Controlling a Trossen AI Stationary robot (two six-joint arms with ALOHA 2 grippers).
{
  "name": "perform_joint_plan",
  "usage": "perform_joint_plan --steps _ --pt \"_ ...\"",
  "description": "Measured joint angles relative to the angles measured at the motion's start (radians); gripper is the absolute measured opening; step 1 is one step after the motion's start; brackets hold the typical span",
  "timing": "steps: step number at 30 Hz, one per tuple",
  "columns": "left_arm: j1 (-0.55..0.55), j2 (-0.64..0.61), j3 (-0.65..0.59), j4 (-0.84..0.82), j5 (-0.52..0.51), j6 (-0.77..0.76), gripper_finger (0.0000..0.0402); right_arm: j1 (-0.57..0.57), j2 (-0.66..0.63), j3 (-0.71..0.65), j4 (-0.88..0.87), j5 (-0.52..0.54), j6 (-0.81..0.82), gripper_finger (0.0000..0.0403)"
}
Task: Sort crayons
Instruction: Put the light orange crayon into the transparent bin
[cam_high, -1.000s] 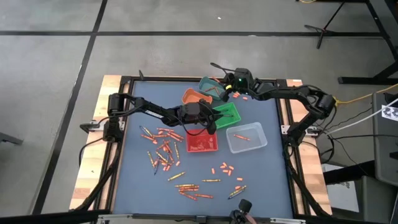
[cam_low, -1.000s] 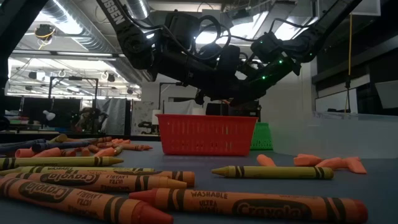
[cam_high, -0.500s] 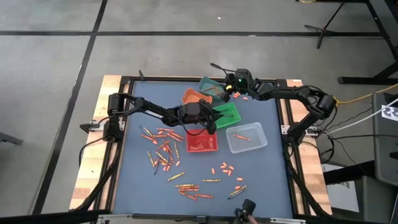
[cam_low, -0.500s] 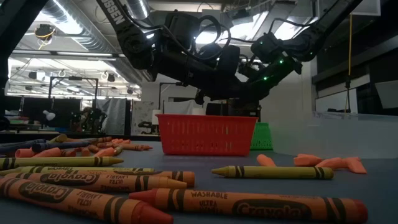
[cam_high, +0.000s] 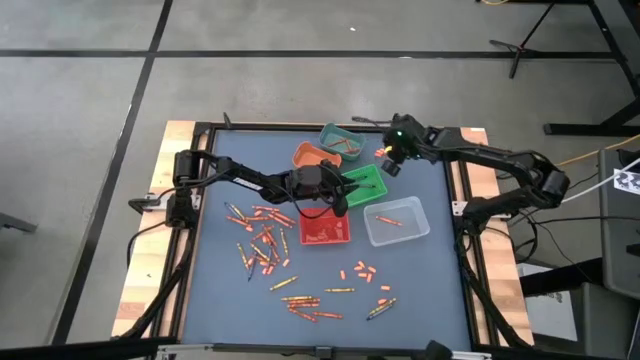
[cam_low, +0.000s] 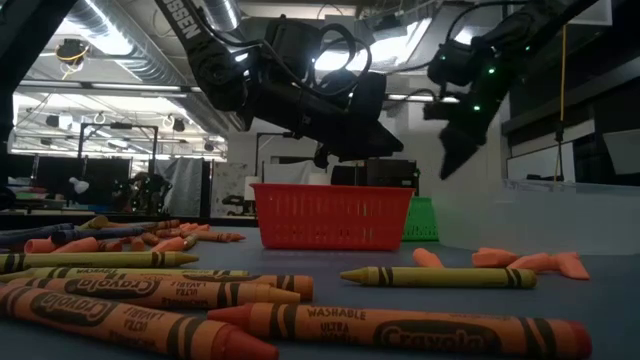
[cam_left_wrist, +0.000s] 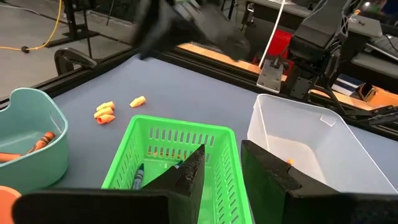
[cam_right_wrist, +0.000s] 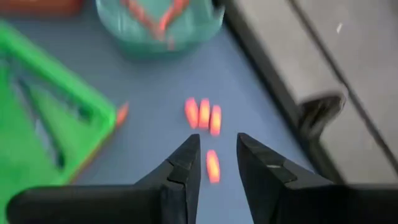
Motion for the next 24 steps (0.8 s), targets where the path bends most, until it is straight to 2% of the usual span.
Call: perform_joint_plan --steps 4,10,16,24 --pt "0.000 0.000 0.000 0.000 0.000 0.000 0.0091 0.000 0.000 -0.004 -0.116 -0.006 0.005 0.0101" --pt "0.000 0.000 0.000 0.000 0.000 0.000 0.0091 0.000 0.000 -0.064 -0.126 -0.068 0.032 0.0101" --pt "0.000 0.000 0.000 0.000 0.000 0.000 0.0091 0.000 0.000 -0.113 -0.089 -0.162 0.034 0.0101" --pt "0.000 0.000 0.000 0.000 0.000 0.000 0.0091 0.000 0.000 -0.175 0.031 -0.174 0.045 0.0101"
